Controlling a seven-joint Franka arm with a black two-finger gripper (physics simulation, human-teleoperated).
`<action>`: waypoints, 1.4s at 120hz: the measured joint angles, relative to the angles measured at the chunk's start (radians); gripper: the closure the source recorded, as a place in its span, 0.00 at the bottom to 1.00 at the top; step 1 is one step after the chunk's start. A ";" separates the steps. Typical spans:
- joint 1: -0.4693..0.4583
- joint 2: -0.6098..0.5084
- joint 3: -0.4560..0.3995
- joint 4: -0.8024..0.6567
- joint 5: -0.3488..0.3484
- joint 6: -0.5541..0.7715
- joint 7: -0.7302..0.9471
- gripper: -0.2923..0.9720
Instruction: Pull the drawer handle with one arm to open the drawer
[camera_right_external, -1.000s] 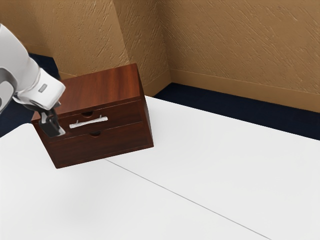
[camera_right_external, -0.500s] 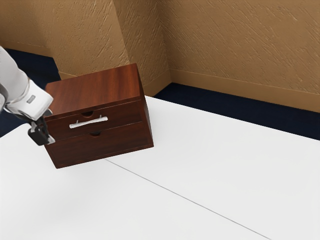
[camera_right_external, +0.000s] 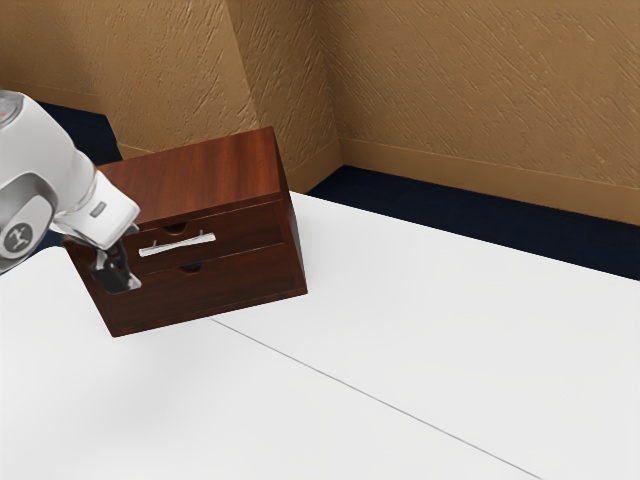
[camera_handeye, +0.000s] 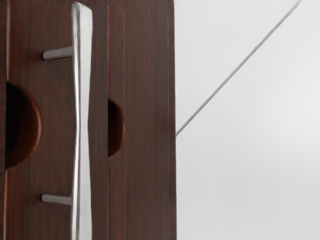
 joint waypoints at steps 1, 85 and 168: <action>-0.001 0.000 0.000 0.000 0.000 0.001 0.001 0.23; -0.016 0.112 0.002 0.034 -0.027 0.066 0.026 0.23; -0.039 0.217 0.002 0.075 -0.063 0.097 0.034 0.23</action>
